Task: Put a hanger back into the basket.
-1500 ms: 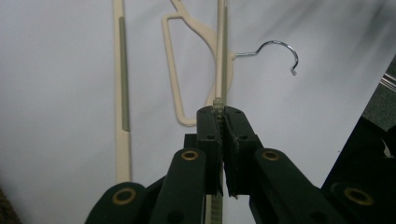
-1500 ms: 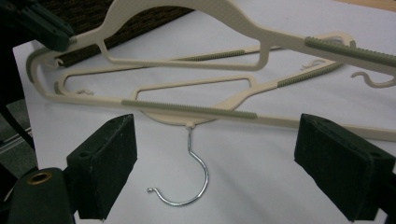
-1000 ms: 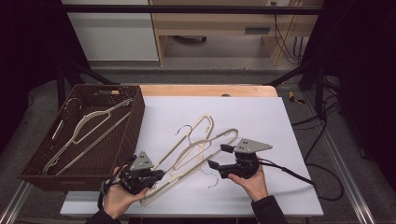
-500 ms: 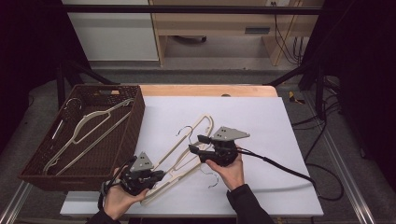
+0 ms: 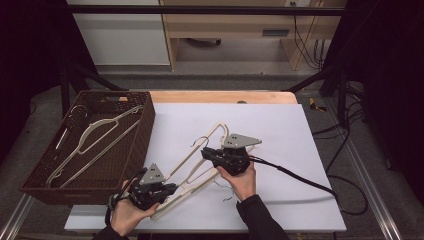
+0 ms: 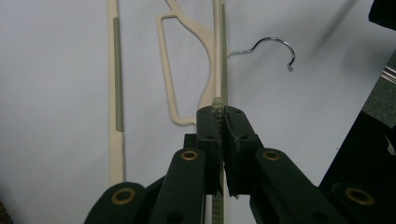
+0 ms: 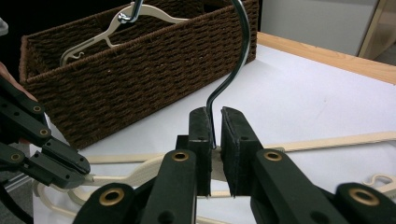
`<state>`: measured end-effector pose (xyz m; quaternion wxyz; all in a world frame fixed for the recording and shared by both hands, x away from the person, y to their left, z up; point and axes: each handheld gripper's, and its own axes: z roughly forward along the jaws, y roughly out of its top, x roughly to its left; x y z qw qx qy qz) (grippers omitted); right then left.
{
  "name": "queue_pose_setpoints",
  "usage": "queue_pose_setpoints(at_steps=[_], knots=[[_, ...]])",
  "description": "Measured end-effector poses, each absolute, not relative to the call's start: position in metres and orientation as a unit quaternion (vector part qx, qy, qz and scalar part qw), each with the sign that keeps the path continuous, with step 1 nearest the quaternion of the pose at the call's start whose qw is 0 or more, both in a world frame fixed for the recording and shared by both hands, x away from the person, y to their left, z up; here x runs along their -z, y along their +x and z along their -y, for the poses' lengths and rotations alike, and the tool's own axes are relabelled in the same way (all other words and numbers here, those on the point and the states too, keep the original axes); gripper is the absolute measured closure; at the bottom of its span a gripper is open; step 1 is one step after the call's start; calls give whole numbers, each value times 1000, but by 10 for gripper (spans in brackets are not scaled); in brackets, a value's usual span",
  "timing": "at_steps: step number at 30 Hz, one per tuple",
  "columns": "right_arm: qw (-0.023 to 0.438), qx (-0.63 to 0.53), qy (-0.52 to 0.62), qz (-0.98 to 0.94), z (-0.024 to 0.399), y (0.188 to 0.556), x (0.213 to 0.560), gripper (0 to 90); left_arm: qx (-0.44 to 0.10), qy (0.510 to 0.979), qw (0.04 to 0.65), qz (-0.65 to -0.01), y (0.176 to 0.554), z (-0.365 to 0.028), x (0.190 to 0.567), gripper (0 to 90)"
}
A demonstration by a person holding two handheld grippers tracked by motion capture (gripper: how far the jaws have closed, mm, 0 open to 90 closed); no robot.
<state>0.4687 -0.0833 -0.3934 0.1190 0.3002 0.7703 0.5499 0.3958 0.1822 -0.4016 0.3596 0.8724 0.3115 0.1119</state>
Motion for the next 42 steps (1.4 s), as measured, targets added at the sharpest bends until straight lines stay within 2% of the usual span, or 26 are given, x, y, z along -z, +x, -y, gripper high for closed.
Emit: queue_pose_setpoints(at_steps=[3, 6, 10, 14, 20, 22, 25, 26, 31, 42], knots=[[122, -550, 299, -770, 83, 467, 393, 834, -116, 874, 357, -307, 396, -180, 400, 831], [125, -550, 299, -770, 83, 467, 393, 835, -121, 878, 353, -301, 398, -174, 396, 694], [123, -550, 299, -770, 83, 467, 393, 834, -118, 881, 348, -296, 408, -162, 394, 648], [124, -547, 297, -773, 84, 466, 392, 834, -118, 884, 334, -304, 422, -151, 401, 685], [125, -545, 293, -775, 85, 464, 392, 833, -104, 891, 319, -305, 423, -149, 408, 770], [125, -546, 294, -775, 85, 465, 392, 832, -95, 892, 322, -304, 422, -149, 409, 841], [125, -546, 294, -775, 85, 464, 392, 825, -100, 890, 326, -304, 420, -148, 408, 854], [127, -545, 293, -775, 85, 464, 391, 810, -99, 887, 331, -305, 419, -148, 408, 856], [137, -547, 286, -775, 92, 457, 386, 588, -115, 877, 358, -300, 414, -153, 397, 858], [153, -567, 285, -757, 130, 436, 363, 346, -138, 858, 396, -296, 406, -161, 370, 858]])
